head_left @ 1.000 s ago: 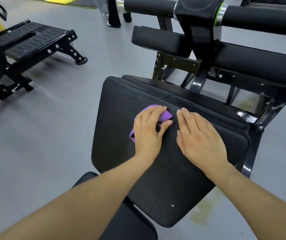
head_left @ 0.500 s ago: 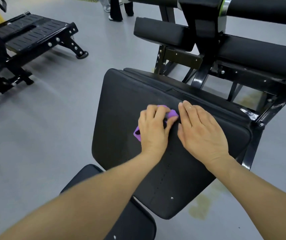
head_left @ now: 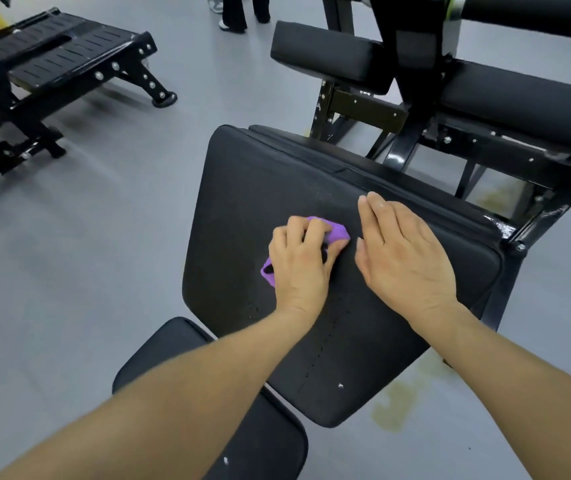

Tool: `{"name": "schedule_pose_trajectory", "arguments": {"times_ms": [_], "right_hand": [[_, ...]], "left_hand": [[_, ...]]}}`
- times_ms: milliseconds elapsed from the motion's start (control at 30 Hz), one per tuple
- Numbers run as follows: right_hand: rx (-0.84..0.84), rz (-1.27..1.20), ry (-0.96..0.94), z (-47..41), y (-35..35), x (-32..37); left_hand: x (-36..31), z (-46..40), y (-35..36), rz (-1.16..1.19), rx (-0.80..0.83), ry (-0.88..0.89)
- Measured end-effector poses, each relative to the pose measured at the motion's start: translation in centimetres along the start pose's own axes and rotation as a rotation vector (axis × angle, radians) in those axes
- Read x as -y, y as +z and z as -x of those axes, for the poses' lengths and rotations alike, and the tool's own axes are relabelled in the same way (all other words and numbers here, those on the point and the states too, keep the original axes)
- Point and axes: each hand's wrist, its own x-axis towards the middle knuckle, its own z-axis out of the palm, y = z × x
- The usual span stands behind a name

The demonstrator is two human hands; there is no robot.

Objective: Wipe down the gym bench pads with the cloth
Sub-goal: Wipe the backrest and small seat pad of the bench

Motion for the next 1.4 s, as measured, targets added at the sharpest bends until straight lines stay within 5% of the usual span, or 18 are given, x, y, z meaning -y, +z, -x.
{"name": "schedule_pose_trajectory", "arguments": {"times_ms": [200, 300, 500, 867, 1067, 1267, 1400], "right_hand": [[0.032, 0.028, 0.002, 0.0, -0.2, 0.1], [0.046, 0.03, 0.011, -0.1, -0.3, 0.0], [0.056, 0.003, 0.012, -0.1, 0.2, 3.3], [0.082, 0.07, 0.007, -0.6, 1.1, 4.0], [0.097, 0.069, 0.002, -0.6, 1.0, 4.1], [0.082, 0.085, 0.01, -0.5, 1.0, 4.2], [0.07, 0.096, 0.005, -0.6, 1.2, 4.1]], "left_hand": [[1.5, -7.9, -0.1, -0.104, -0.1, -0.178], [1.5, -4.5, 0.5, -0.144, -0.152, -0.095], [2.9, 3.4, -0.3, -0.061, -0.01, -0.016], [5.5, -0.8, 0.0, -0.077, -0.144, -0.111], [6.7, 7.3, -1.3, -0.041, 0.028, -0.104], [7.2, -1.5, -2.0, 0.002, -0.063, -0.297], [7.5, -0.9, -1.2, -0.044, -0.104, -0.252]]}}
